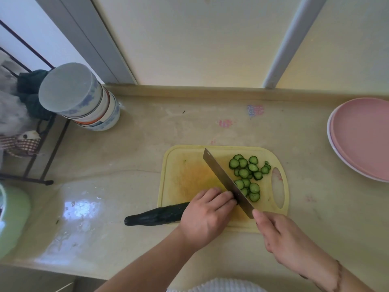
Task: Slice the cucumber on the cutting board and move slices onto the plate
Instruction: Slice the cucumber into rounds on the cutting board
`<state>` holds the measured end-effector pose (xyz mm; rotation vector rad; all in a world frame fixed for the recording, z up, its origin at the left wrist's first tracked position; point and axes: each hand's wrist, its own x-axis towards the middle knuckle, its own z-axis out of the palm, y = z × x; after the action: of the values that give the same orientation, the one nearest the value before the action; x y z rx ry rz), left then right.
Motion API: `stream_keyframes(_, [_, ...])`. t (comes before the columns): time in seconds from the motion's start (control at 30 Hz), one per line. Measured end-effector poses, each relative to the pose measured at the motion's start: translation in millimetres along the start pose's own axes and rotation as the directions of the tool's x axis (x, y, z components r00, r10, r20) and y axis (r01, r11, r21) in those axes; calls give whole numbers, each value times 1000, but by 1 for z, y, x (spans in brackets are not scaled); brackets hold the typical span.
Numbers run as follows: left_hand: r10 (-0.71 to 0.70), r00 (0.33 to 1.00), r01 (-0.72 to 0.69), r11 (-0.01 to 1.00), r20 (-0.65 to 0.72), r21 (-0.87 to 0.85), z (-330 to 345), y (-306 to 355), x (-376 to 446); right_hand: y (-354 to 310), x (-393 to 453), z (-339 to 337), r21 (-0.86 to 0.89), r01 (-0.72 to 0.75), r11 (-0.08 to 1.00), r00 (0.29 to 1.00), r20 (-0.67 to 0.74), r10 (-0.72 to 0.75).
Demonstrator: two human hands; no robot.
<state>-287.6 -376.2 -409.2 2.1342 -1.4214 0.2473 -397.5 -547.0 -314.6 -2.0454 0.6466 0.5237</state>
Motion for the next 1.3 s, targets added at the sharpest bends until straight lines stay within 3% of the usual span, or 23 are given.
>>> stream_keyframes(0.4, [-35,999,35,999,-6,-35,-2,1,2,-1,6,-10,89,-74,993,996,53,69])
stream_keyframes(0.73, [-55,998,54,997,-23,-54,-2,1,3,-3,-10,-6,120,-9,993,1000,19,7])
stream_keyframes(1.3, [-54,998,53,998,-16,-35,-1,3,3,3,11,10,26,-12,1000,1000,12,12])
